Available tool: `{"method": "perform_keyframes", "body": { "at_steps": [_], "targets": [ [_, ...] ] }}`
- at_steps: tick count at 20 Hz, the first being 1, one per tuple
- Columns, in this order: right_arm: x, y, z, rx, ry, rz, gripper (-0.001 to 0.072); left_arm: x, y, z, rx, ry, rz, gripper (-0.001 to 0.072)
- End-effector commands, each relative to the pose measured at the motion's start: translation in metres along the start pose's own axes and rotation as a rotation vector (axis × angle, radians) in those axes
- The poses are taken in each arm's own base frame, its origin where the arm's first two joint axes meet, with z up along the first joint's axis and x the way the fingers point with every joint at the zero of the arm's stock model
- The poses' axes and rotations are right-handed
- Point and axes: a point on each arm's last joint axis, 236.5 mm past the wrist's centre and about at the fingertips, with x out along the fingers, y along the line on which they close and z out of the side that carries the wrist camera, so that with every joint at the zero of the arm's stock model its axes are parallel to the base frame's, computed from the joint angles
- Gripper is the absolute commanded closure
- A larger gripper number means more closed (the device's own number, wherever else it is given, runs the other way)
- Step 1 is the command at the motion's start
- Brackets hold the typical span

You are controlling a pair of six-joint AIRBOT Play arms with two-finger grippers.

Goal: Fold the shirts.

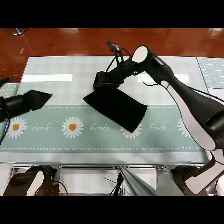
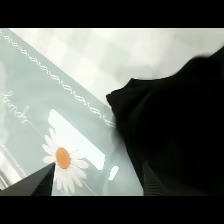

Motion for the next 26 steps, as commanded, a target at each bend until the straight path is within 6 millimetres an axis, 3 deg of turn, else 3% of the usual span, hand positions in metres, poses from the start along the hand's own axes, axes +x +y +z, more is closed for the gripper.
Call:
{"method": "perform_keyframes", "body": {
  "at_steps": [1, 2, 4, 6, 8, 10, 11, 12, 14, 16, 20, 24, 26],
  "targets": [
    [-0.014, -0.01, -0.005, 0.049, 0.06, 0.047, 0.0083, 0.014, 0.017, -0.022, -0.076, 0.019, 0.004, 0.0687],
    [-0.04, -0.016, -0.01, 0.056, 0.088, 0.047, 0.0083, 0.016, 0.02, -0.026, -0.084, 0.029, 0.007, 0.0688],
    [-0.111, -0.036, -0.025, 0.024, 0.135, -0.024, 0.0084, 0.019, 0.023, -0.032, -0.091, 0.042, 0.01, 0.0688],
    [-0.187, -0.074, -0.043, 0.003, 0.104, -0.267, 0.0084, 0.019, 0.024, -0.033, -0.094, 0.045, 0.011, 0.0687],
    [-0.251, -0.105, -0.063, 0.053, -0.052, -0.468, 0.0084, 0.019, 0.024, -0.033, -0.093, 0.043, 0.011, 0.0688],
    [-0.278, -0.129, -0.1, 0.167, -0.259, -0.539, 0.0085, 0.019, 0.024, -0.033, -0.093, 0.043, 0.011, 0.0687],
    [-0.277, -0.143, -0.127, 0.261, -0.343, -0.552, 0.0085, 0.019, 0.024, -0.033, -0.093, 0.042, 0.011, 0.0687],
    [-0.264, -0.155, -0.16, 0.383, -0.41, -0.536, 0.0085, 0.019, 0.024, -0.033, -0.093, 0.042, 0.011, 0.0688],
    [-0.217, -0.164, -0.209, 0.569, -0.492, -0.408, 0.0086, 0.019, 0.024, -0.032, -0.093, 0.039, 0.011, 0.0687],
    [-0.167, -0.157, -0.234, 0.749, -0.501, -0.202, 0.0087, 0.019, 0.024, -0.029, -0.093, 0.027, 0.014, 0.0687],
    [-0.118, -0.157, -0.243, 0.8, -0.403, -0.099, 0.0087, 0.019, 0.026, -0.025, -0.093, 0.009, 0.017, 0.0688],
    [-0.083, -0.164, -0.217, 0.789, -0.306, -0.038, 0.0087, 0.019, 0.025, -0.025, -0.093, 0.007, 0.017, 0.0688],
    [-0.059, -0.161, -0.214, 0.781, -0.196, -0.01, 0.0095, 0.019, 0.024, -0.024, -0.098, 0.006, 0.01, 0.0688]
  ]
}}
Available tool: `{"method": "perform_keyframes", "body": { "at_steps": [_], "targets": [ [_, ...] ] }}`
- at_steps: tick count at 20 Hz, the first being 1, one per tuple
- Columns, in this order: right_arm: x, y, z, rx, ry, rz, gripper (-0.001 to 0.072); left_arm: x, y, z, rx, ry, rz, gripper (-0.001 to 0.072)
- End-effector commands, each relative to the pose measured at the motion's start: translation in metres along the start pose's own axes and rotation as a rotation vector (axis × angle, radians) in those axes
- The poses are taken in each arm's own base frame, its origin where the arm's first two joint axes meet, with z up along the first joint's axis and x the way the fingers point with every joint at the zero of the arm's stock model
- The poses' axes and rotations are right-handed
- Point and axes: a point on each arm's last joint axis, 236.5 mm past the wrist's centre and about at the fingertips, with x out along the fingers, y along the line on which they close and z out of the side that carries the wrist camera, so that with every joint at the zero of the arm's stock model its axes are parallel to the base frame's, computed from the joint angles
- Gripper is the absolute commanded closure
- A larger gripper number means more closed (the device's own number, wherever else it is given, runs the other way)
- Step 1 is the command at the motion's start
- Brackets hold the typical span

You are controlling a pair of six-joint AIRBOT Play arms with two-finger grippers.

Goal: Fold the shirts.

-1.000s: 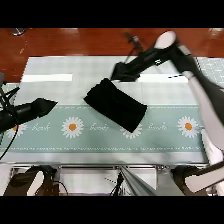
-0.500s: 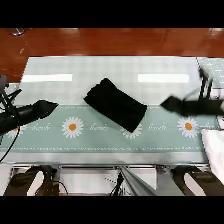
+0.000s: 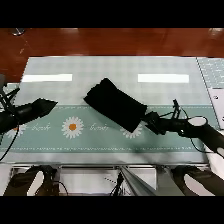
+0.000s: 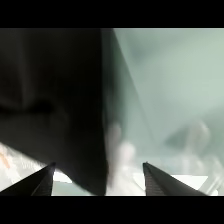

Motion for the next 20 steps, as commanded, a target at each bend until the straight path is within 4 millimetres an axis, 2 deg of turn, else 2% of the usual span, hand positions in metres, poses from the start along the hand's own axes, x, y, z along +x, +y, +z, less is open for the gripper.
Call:
{"method": "perform_keyframes", "body": {
  "at_steps": [1, 2, 3, 4, 5, 6, 9, 12, 16, 18, 20],
  "targets": [
    [0.043, 0.01, -0.011, -0.023, 0.162, 0.017, 0.0097, 0.0, -0.002, 0.001, -0.005, -0.003, -0.007, 0.0687],
    [0.054, 0.016, -0.014, -0.053, 0.202, 0.018, 0.0124, 0.0, -0.002, 0.001, -0.005, -0.003, -0.007, 0.0687],
    [0.063, 0.025, -0.014, -0.077, 0.228, 0.022, 0.0238, 0.0, -0.002, 0.001, -0.005, -0.004, -0.007, 0.0688],
    [0.069, 0.037, -0.008, -0.104, 0.236, 0.034, 0.0378, 0.0, -0.002, 0.001, -0.007, -0.004, -0.01, 0.0687],
    [0.07, 0.054, 0.0, -0.153, 0.237, 0.064, 0.0628, 0.0, -0.004, 0.001, -0.011, -0.004, -0.015, 0.0687],
    [0.067, 0.075, 0.011, -0.215, 0.218, 0.099, 0.0685, 0.0, -0.005, 0.001, -0.016, -0.005, -0.022, 0.0688],
    [0.043, 0.129, 0.043, -0.428, 0.201, 0.083, 0.0687, 0.0, -0.006, 0.001, -0.018, -0.004, -0.025, 0.0687],
    [-0.004, 0.176, 0.08, -0.665, 0.149, -0.059, 0.0687, 0.0, -0.006, 0.001, -0.017, -0.005, -0.025, 0.0688],
    [-0.104, 0.249, 0.123, -0.86, -0.034, -0.158, 0.0687, 0.0, -0.006, 0.001, -0.018, -0.004, -0.025, 0.0687],
    [-0.155, 0.267, 0.142, -0.867, -0.131, -0.174, 0.0687, 0.0, -0.006, 0.001, -0.017, -0.004, -0.025, 0.0687],
    [-0.206, 0.266, 0.162, -0.819, -0.214, -0.196, 0.0687, 0.0, -0.006, 0.001, -0.018, -0.004, -0.025, 0.0687]
  ]
}}
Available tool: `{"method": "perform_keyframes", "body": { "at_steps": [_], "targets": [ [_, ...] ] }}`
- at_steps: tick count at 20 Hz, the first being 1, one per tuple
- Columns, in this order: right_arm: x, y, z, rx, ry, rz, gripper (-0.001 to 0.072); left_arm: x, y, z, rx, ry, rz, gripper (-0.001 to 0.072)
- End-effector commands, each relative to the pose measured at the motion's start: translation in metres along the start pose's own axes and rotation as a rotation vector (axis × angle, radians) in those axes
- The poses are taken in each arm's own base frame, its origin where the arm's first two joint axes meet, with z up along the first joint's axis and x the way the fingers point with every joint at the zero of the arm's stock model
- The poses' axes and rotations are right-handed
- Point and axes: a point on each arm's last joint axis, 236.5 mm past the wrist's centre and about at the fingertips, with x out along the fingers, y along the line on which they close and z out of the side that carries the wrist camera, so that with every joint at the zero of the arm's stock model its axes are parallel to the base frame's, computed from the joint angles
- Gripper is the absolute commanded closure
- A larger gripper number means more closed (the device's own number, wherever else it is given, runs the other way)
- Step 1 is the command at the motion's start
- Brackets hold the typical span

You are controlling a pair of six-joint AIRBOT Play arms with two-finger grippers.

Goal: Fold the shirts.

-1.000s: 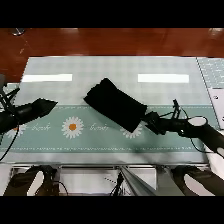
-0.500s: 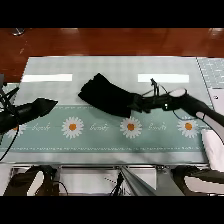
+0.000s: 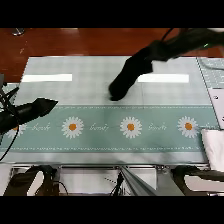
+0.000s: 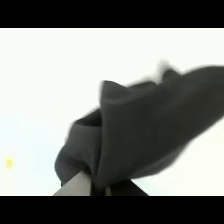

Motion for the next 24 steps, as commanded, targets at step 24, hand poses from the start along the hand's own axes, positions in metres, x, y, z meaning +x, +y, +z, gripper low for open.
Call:
{"method": "perform_keyframes", "body": {
  "at_steps": [24],
  "targets": [
    [-0.366, -0.17, -0.353, 1.34, -0.138, -1.095, 0.0686, -0.002, 0.005, 0.031, 0.019, -0.131, 0.021, 0.0687]
  ]
}}
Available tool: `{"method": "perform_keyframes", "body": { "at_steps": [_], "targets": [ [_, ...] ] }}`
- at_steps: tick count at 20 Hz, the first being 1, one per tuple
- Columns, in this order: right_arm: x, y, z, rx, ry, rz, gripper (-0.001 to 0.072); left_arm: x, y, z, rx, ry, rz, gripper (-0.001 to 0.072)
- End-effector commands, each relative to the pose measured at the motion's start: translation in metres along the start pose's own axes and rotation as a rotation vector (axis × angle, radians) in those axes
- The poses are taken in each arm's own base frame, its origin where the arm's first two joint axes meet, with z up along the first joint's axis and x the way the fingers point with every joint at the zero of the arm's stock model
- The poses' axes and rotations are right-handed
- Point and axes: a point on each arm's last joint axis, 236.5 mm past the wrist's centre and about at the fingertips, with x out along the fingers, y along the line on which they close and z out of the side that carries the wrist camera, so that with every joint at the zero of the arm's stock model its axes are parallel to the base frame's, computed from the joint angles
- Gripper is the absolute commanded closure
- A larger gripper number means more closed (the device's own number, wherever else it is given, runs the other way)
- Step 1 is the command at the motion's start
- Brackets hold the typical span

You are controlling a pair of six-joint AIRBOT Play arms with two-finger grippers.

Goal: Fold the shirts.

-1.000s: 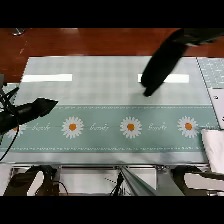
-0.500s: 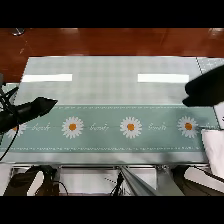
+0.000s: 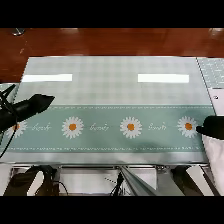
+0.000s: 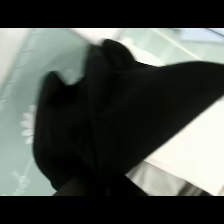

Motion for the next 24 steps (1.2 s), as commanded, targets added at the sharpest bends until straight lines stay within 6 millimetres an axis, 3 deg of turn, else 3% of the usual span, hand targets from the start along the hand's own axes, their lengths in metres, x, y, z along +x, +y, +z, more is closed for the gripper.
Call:
{"method": "perform_keyframes", "body": {
  "at_steps": [1, 3, 4, 5, 8, 9, 10, 11, 14, 15, 17, 19, 20, 21, 22, 24],
  "targets": [
    [-0.012, -0.065, -0.029, 0.167, -0.028, -0.227, 0.0686, 0.0, 0.002, 0.011, 0.0, -0.045, 0.008, 0.0687],
    [-0.012, -0.08, -0.04, 0.217, -0.02, -0.292, 0.0658, -0.001, 0.002, 0.014, 0.0, -0.062, 0.01, 0.0687],
    [-0.007, -0.083, -0.045, 0.235, -0.001, -0.305, 0.0319, -0.001, 0.003, 0.017, 0.0, -0.073, 0.013, 0.0687],
    [-0.001, -0.08, -0.047, 0.222, 0.017, -0.293, 0.0083, -0.001, 0.004, 0.02, 0.0, -0.087, 0.015, 0.0687],
    [0.006, -0.078, -0.04, 0.213, 0.011, -0.277, 0.0083, -0.003, 0.006, 0.034, 0.0, -0.146, 0.025, 0.0687],
    [0.01, -0.07, -0.033, 0.2, 0.001, -0.237, 0.0088, -0.004, 0.006, 0.041, -0.008, -0.177, 0.024, 0.0686],
    [0.018, -0.047, -0.022, 0.163, -0.017, -0.145, 0.0114, -0.005, 0.003, 0.052, -0.038, -0.22, 0.006, 0.0657],
    [0.024, -0.019, -0.012, 0.112, -0.034, -0.046, 0.0136, -0.005, -0.003, 0.06, -0.078, -0.253, -0.023, 0.063],
    [0.028, 0.087, 0.015, -0.075, -0.11, 0.275, 0.0594, 0.0, -0.038, 0.079, 0.015, -0.251, -0.102, 0.0643],
    [0.02, 0.134, 0.021, -0.156, -0.153, 0.41, 0.0685, 0.003, -0.058, 0.086, 0.086, -0.226, -0.136, 0.0688],
    [-0.008, 0.23, 0.019, -0.284, -0.231, 0.697, 0.0685, 0.008, -0.107, 0.099, 0.195, -0.152, -0.225, 0.0689],
    [-0.035, 0.311, -0.013, -0.444, -0.256, 0.917, 0.0685, 0.02, -0.147, 0.103, 0.282, -0.064, -0.291, 0.0689],
    [-0.033, 0.339, -0.044, -0.585, -0.241, 0.949, 0.0685, 0.031, -0.161, 0.097, 0.336, -0.005, -0.305, 0.0689],
    [-0.018, 0.356, -0.077, -0.75, -0.212, 0.921, 0.0685, 0.044, -0.167, 0.084, 0.374, 0.066, -0.293, 0.0689],
    [0.008, 0.363, -0.115, -0.924, -0.157, 0.835, 0.0685, 0.057, -0.161, 0.069, 0.407, 0.125, -0.25, 0.069],
    [0.072, 0.356, -0.164, -1.194, -0.075, 0.586, 0.0686, 0.092, -0.11, 0.04, 0.47, 0.22, -0.039, 0.0689]
  ]
}}
